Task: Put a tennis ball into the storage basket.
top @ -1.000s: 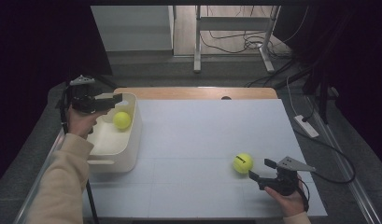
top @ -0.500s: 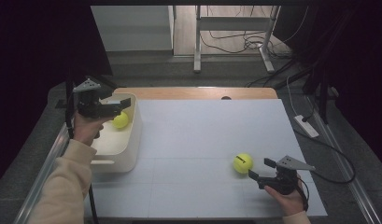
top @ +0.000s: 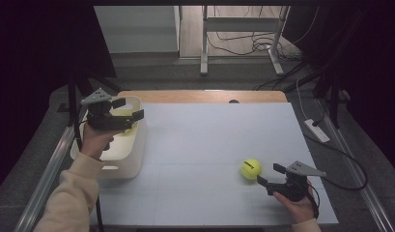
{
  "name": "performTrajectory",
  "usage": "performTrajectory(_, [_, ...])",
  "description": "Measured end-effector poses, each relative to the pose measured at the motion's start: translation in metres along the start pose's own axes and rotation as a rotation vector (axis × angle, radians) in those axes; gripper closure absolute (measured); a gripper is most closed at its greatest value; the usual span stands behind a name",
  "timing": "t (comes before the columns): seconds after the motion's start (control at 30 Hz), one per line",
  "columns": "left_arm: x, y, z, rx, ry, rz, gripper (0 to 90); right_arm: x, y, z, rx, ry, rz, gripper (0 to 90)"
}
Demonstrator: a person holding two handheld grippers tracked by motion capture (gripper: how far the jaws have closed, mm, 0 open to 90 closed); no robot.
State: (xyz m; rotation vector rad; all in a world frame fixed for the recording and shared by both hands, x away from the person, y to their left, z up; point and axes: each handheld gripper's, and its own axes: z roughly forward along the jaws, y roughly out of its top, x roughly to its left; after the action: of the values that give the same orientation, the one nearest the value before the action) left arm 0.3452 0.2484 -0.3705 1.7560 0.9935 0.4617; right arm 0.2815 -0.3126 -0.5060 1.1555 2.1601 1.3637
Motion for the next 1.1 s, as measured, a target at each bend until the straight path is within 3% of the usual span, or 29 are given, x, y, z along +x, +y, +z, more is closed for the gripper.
performTrajectory(0.27, [-0.014, -0.001, 0.008, 0.020, -0.040, 0.025, 9.0, 0.000, 0.000, 0.000, 0.000, 0.002, -0.003, 12.9])
performTrajectory(1.1, [-0.039, -0.011, 0.027, 0.050, -0.129, 0.024, 8.9, 0.000, -0.001, -0.003, -0.003, 0.003, -0.005, 12.9])
